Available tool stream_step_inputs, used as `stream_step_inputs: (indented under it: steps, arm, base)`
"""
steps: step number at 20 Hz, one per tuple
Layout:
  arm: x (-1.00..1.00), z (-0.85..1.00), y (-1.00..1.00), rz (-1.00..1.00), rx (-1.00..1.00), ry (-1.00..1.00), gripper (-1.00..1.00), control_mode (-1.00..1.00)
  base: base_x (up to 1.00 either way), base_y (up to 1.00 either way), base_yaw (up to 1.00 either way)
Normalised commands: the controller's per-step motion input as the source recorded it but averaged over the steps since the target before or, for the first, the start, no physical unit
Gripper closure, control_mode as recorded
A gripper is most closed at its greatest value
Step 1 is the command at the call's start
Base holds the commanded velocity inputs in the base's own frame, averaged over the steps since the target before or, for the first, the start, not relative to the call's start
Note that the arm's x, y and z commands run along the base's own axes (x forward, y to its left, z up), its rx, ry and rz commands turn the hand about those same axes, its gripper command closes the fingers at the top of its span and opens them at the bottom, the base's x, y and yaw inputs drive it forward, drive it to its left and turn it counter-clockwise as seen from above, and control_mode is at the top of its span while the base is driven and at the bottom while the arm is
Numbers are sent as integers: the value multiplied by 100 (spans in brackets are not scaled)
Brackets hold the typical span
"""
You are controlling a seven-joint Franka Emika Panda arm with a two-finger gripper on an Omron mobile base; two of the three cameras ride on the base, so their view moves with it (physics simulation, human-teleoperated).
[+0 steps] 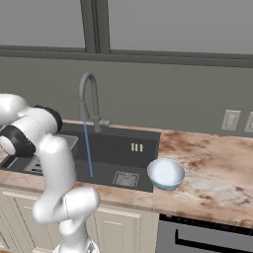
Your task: Rinse each bowl for a few seconds and place them down in the sink or on the counter.
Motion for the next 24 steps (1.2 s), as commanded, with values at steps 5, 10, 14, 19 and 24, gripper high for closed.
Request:
stream_step_inputs:
  steps: [5, 10, 14, 19, 24]
  arm:
    - [-23, 4, -47, -2, 4, -3, 100, -100]
    - [-9, 1, -52, -3, 7, 0, 100, -100]
    - [0, 0, -48, -3, 10, 2, 100, -100]
    - [0, 0, -47, -3, 9, 2, 100, -100]
    - [0, 0, -41, -2, 6, 0, 100, -100]
  base:
    - [0, 0, 0]
    - [0, 0, 0]
    - [0, 0, 0]
    - [0, 0, 0]
    - [0, 0, 0]
